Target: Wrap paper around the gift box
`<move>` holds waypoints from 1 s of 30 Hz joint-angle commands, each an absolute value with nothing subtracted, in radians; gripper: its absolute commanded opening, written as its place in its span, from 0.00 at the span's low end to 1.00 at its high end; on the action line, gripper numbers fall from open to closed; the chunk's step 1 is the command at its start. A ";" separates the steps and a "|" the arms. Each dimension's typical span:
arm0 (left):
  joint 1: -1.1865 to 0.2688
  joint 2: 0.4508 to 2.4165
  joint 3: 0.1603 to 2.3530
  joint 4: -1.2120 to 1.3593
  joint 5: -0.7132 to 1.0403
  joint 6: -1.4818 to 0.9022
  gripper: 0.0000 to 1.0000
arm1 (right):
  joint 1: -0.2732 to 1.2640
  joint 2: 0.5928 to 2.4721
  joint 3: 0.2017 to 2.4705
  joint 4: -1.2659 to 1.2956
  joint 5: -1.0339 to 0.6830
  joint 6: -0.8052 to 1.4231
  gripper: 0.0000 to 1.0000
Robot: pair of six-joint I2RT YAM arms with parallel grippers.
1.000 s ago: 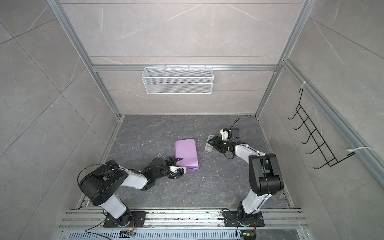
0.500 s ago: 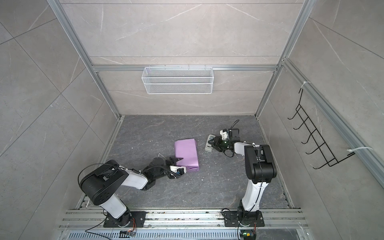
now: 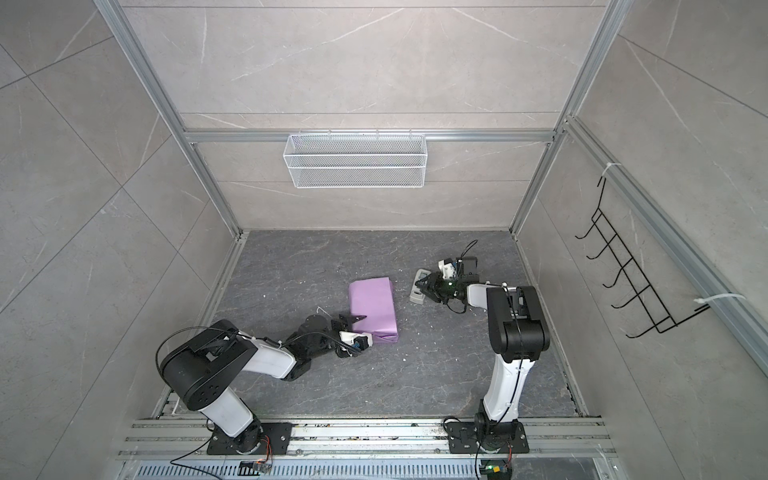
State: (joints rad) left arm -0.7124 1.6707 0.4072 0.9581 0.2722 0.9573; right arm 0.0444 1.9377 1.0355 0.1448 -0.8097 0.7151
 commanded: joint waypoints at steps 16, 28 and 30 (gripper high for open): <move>-0.703 1.701 0.412 0.899 0.276 0.920 0.77 | 0.041 2.015 1.040 0.048 -0.810 0.710 0.36; -0.703 1.699 0.411 0.898 0.274 0.920 0.77 | 0.059 2.035 1.050 0.044 -0.797 0.716 0.35; -0.703 1.698 0.410 0.899 0.273 0.920 0.77 | 0.063 2.040 1.052 0.043 -0.794 0.716 0.35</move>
